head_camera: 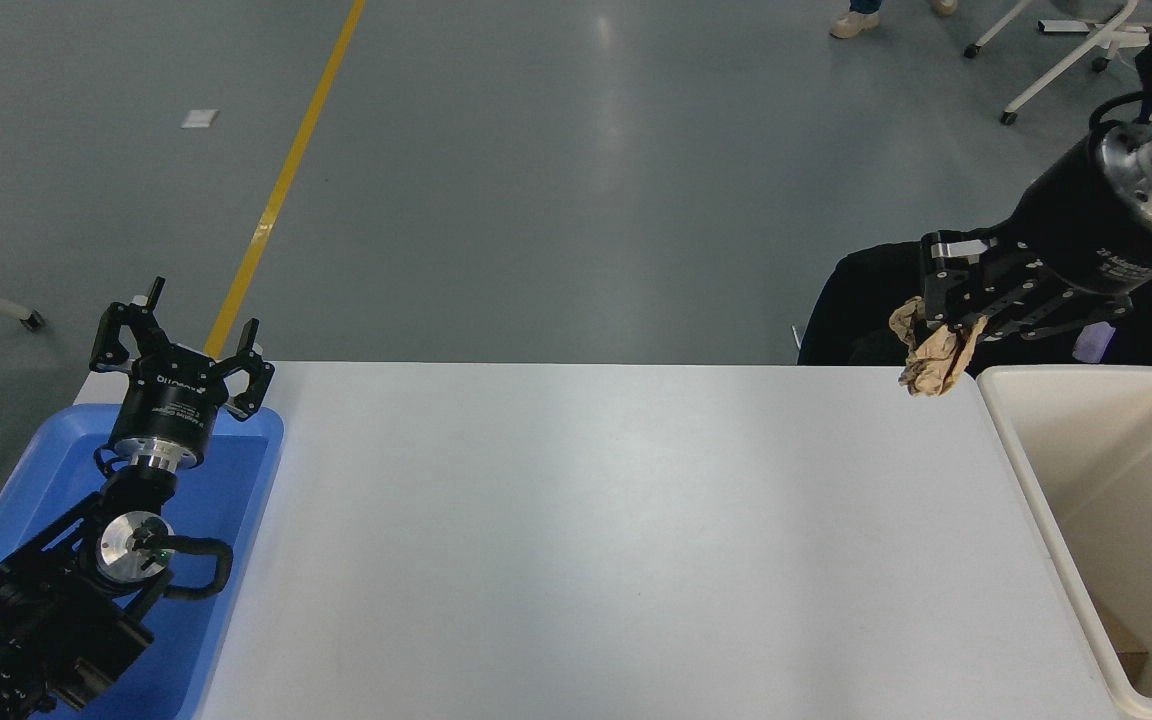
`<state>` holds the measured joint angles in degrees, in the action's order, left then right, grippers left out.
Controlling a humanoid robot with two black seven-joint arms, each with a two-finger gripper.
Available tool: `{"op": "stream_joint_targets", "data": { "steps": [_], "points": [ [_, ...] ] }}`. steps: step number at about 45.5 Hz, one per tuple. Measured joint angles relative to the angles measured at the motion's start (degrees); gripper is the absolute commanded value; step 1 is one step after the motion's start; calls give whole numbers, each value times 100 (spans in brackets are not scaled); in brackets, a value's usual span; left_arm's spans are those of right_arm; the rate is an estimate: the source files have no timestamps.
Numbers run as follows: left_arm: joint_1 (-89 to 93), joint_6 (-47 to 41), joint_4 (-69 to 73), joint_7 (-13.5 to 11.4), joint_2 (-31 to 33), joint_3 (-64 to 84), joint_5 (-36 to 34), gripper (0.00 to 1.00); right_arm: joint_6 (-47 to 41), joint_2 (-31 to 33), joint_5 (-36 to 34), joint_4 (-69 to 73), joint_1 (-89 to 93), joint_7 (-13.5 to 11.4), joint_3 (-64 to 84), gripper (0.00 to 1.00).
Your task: Pick up paper ball place in dustbin
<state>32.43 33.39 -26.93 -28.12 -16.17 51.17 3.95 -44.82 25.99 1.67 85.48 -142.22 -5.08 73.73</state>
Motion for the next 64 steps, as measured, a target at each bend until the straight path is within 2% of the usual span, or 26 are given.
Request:
{"op": "stream_joint_targets", "data": {
  "steps": [6,13,24,34,51,64],
  "points": [
    [0,0,-2,0,0,-1,0,99,-8,196,-3,-52,-48,-1,449,0],
    [0,0,-5,0,0,-3,0,99,218,749,-55,-171,-5,-3,1021,0],
    [-1,0,0,0,0,-2,0,99,1603,1675,-213,-794,1156,3,1359,0],
    [0,1,1,0,-1,-2,0,99,2822,2013,-258,-1884,3603,5,356,0],
    [0,0,-1,0,0,-2,2,99,4289,1685,-268,-4013,7385,-9,-1975,0],
    [0,0,0,0,-1,-2,1,99,4879,854,-302,-5922,9164,-16,-2964,0]
  ]
}}
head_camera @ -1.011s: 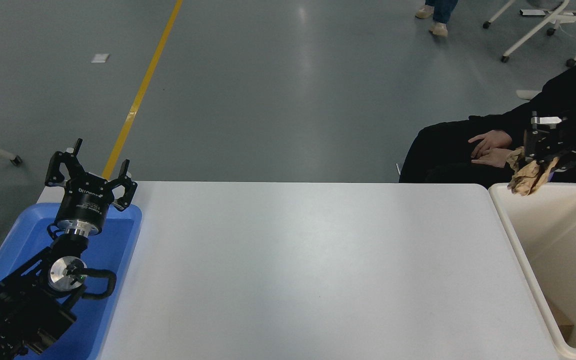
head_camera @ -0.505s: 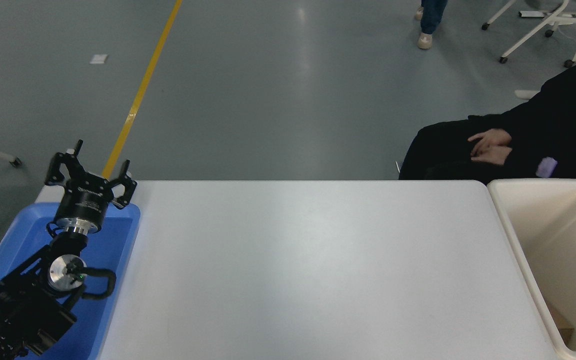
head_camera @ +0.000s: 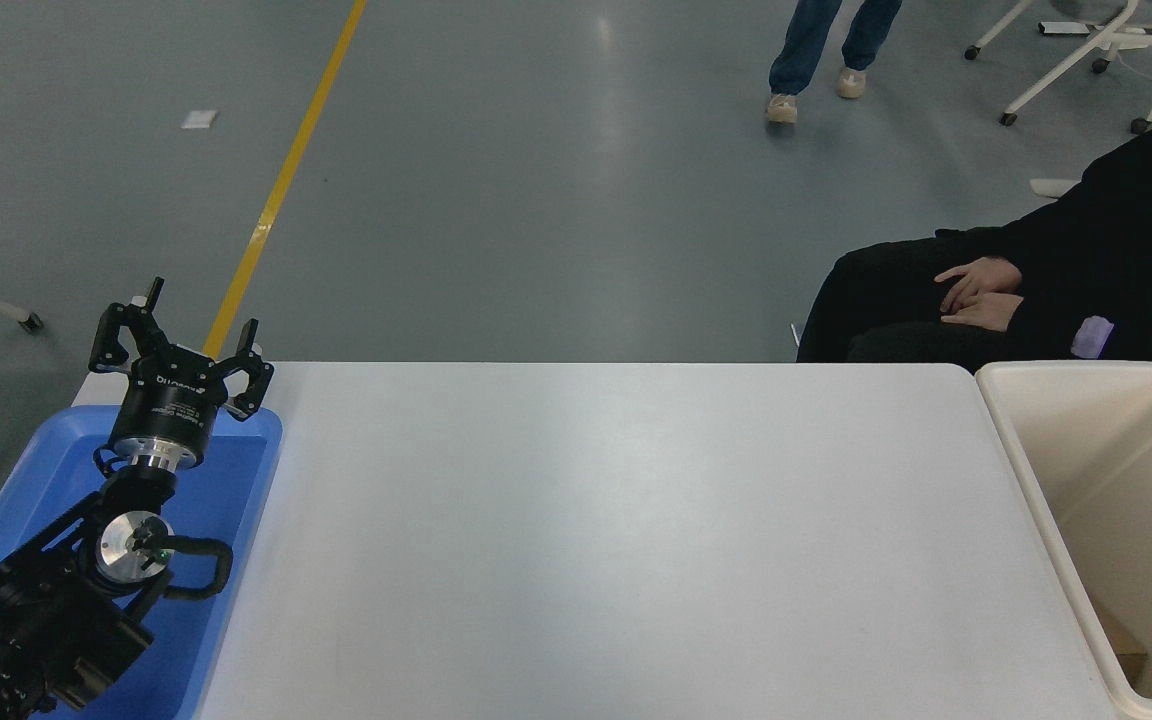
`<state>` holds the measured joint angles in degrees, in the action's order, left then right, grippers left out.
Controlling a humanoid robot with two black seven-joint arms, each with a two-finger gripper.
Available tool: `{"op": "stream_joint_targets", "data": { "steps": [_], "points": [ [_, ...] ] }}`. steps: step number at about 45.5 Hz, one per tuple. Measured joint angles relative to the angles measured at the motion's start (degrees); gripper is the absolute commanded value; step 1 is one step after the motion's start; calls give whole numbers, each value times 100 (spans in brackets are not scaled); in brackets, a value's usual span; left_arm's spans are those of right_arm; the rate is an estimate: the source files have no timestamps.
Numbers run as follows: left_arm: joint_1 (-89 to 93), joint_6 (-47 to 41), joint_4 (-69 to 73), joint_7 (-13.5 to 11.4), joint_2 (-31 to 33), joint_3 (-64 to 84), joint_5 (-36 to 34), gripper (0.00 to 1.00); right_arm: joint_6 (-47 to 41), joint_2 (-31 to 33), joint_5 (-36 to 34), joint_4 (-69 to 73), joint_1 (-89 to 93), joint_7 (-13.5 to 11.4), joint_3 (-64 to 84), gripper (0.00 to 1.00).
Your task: Pick up paper ball place in dustbin
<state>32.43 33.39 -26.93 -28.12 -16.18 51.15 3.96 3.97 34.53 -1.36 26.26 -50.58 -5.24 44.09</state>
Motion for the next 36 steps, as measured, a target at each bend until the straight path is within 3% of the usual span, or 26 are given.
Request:
{"op": "stream_joint_targets", "data": {
  "steps": [19,20,23,26,28,36],
  "points": [
    [0,0,0,0,0,0,-1,99,174,-847,-10,-1765,960,-12,-790,0],
    [0,0,0,0,0,0,-1,99,176,-861,-10,-1793,973,-13,-802,7],
    [0,0,0,0,0,0,-1,99,192,-901,-10,-1864,1012,-19,-836,53],
    [0,0,0,0,0,0,-1,99,236,-922,-11,-1922,1037,-22,-861,77],
    [0,0,0,0,0,0,-1,99,287,-931,-11,-1952,1047,-23,-872,82],
    [0,0,0,0,1,0,-1,99,525,-945,-18,-1994,1067,-24,-906,82]
  ]
}}
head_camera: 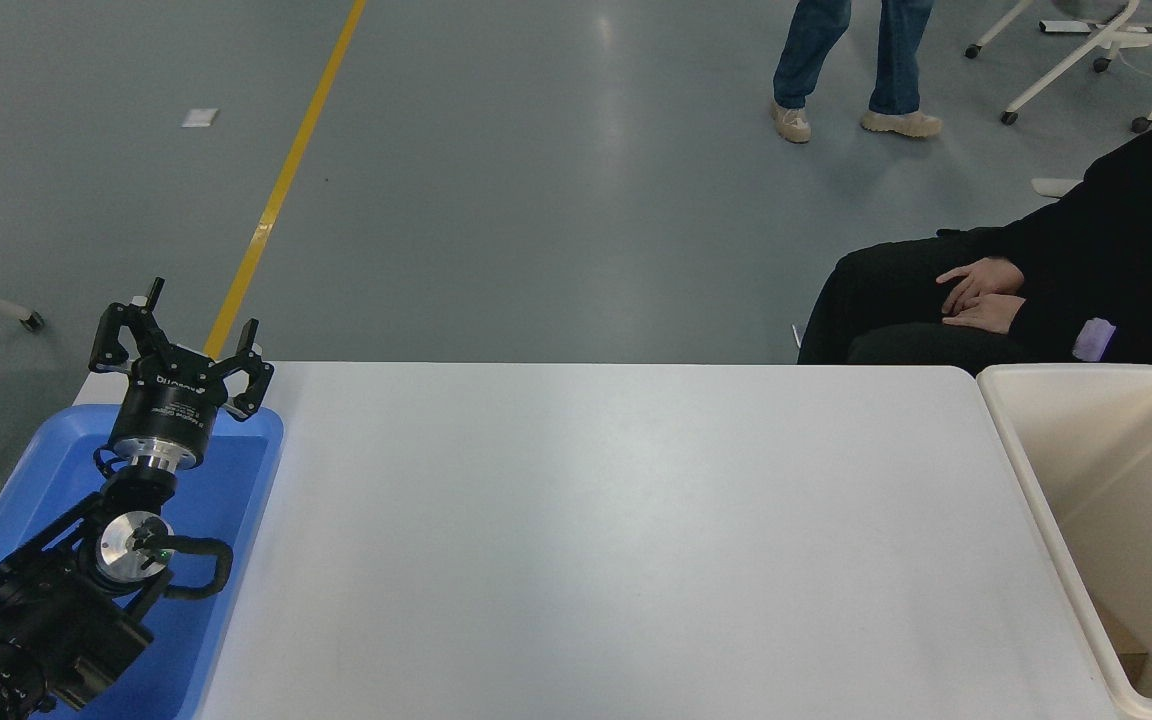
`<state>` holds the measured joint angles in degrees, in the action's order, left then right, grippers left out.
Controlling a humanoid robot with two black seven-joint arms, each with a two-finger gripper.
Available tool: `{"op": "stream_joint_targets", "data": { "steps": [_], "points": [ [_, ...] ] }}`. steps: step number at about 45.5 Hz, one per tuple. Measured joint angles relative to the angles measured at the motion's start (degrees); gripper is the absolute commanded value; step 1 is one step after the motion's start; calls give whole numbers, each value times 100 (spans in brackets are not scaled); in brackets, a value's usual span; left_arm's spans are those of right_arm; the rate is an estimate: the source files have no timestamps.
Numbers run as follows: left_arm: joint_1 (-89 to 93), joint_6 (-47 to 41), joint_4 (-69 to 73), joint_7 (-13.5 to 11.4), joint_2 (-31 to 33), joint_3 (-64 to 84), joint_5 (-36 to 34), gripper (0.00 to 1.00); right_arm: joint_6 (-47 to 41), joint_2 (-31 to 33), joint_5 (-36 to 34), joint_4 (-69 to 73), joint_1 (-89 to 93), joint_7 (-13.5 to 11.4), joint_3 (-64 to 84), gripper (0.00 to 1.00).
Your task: Pick up paper ball place in dustbin
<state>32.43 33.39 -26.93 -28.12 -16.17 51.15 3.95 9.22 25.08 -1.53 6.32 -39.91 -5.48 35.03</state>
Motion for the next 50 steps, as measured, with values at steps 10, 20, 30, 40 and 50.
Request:
{"op": "stream_joint_targets", "data": {
  "steps": [10,20,30,40,50],
  "points": [
    [0,0,-1,0,0,0,0,99,138,-4,-2,3,-24,-3,-41,84],
    [0,0,-1,0,0,4,0,99,189,150,-4,519,-282,-5,-55,94],
    [3,0,-2,0,0,8,1,99,142,974,18,2221,-1143,-6,111,100],
    [6,6,-5,0,0,9,1,99,-121,1689,2,4311,-2775,0,1200,100],
    [9,10,-1,0,-3,9,2,99,-1039,1642,4,5920,-4814,4,2602,100]
  ]
}}
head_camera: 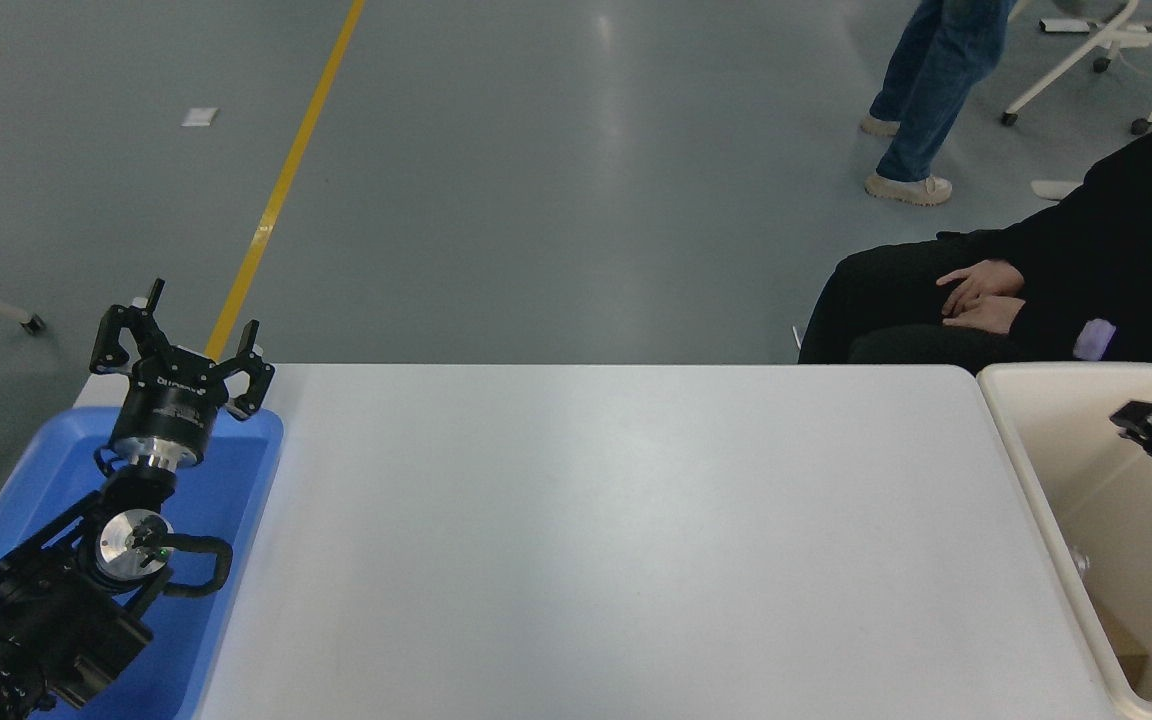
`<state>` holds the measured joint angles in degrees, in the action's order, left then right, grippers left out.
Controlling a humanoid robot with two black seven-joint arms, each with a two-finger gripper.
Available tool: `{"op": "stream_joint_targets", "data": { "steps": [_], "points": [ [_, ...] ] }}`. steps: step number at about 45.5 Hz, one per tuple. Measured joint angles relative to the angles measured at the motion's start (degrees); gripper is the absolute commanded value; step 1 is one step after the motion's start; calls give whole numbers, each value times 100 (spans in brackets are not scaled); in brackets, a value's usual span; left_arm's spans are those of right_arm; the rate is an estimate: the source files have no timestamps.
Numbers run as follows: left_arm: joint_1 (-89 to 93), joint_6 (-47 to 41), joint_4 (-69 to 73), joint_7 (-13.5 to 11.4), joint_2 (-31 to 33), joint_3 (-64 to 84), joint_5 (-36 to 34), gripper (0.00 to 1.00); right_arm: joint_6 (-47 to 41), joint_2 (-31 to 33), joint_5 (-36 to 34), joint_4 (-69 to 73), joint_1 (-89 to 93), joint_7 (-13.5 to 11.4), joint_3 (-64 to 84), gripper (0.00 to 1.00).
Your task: Pick up paper ball place in dustbin
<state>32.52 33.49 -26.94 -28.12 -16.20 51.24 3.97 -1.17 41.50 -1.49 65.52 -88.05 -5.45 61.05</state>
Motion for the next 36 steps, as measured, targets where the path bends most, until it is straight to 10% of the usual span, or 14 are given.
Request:
{"op": "stream_joint_targets", "data": {
  "steps": [15,36],
  "points": [
    [-7,0,1,0,2,-7,-2,99,-3055,-1060,-13,913,-2860,21,976,100],
    [-8,-11,2,0,2,-9,-2,99,-4234,-2466,-49,1135,-4535,31,804,100]
  ]
}}
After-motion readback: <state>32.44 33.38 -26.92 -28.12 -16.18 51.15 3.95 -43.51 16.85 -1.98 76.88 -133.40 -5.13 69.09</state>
